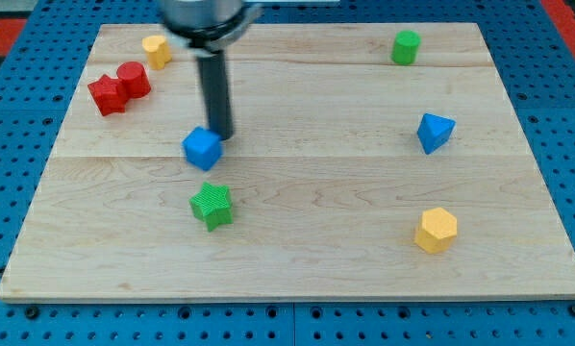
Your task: Put the blue cube vertically below the red star
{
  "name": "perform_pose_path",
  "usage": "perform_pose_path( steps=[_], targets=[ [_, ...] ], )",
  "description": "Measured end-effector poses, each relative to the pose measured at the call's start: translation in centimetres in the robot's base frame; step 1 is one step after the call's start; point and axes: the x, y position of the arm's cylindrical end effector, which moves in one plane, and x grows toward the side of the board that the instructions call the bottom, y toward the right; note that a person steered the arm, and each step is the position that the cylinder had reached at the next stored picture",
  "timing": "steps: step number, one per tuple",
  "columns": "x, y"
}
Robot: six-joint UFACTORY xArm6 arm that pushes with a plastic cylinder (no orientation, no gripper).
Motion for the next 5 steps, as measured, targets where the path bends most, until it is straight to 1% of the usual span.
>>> perform_pose_path(
  steps=[1, 2, 3, 4, 5],
  targets=[
    [5.2, -3.9],
    [8.4, -3.4],
    [8.6, -5.0],
    [8.6, -8.1],
    [8.0, -8.1]
  ],
)
